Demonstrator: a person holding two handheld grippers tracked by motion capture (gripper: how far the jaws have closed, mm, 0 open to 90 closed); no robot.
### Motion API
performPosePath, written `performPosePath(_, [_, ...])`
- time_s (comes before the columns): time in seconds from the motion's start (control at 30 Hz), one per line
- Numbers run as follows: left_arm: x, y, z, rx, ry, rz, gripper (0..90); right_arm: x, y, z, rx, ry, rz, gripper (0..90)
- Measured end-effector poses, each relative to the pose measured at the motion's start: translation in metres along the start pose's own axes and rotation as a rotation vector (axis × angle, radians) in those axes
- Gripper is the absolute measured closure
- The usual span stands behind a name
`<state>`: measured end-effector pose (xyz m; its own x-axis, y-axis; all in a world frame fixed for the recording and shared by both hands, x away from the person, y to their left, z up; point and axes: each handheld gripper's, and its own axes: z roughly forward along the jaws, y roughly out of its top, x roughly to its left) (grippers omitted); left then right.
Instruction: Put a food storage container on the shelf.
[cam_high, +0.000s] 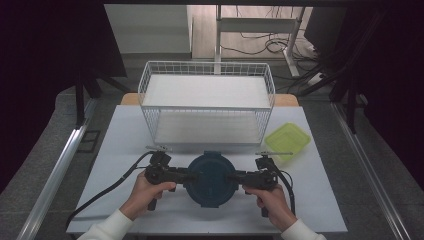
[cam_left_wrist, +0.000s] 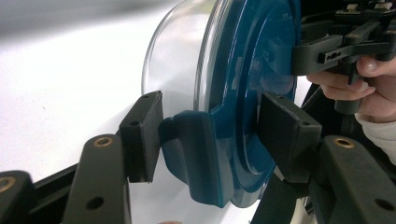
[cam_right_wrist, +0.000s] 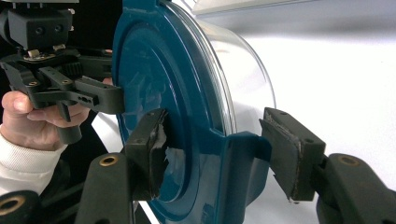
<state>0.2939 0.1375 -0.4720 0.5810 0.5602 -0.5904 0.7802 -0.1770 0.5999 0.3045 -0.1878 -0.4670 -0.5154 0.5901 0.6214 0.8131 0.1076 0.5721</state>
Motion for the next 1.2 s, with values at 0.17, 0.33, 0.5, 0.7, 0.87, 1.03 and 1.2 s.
performPosePath(0.17, [-0.001,0.004,-0.002,-0.002,0.001,0.011,42.0,0.001,0.003,-0.001,-0.006,-0.003,-0.006,41.6])
performPosePath(0.33, [-0.002,0.01,-0.006,-0.015,-0.002,0.018,42.5,0.004,0.007,-0.003,-0.021,0.0,-0.018,41.7])
performPosePath(0.5, [-0.006,0.019,-0.016,-0.027,0.011,0.033,42.6,0.011,0.018,-0.005,-0.03,0.002,-0.039,41.7])
performPosePath(0.7, [-0.009,0.029,-0.024,-0.045,0.021,0.049,42.7,0.016,0.028,-0.006,-0.045,0.014,-0.049,41.7])
performPosePath(0.87, [-0.013,0.041,-0.032,-0.057,0.024,0.063,42.9,0.023,0.04,-0.01,-0.055,0.016,-0.069,41.8])
performPosePath(1.03, [-0.016,0.047,-0.036,-0.07,0.025,0.074,42.9,0.027,0.047,-0.014,-0.06,0.014,-0.076,41.8])
performPosePath(1.2, [-0.022,0.057,-0.042,-0.088,0.025,0.086,43.2,0.033,0.058,-0.02,-0.07,0.011,-0.102,41.8])
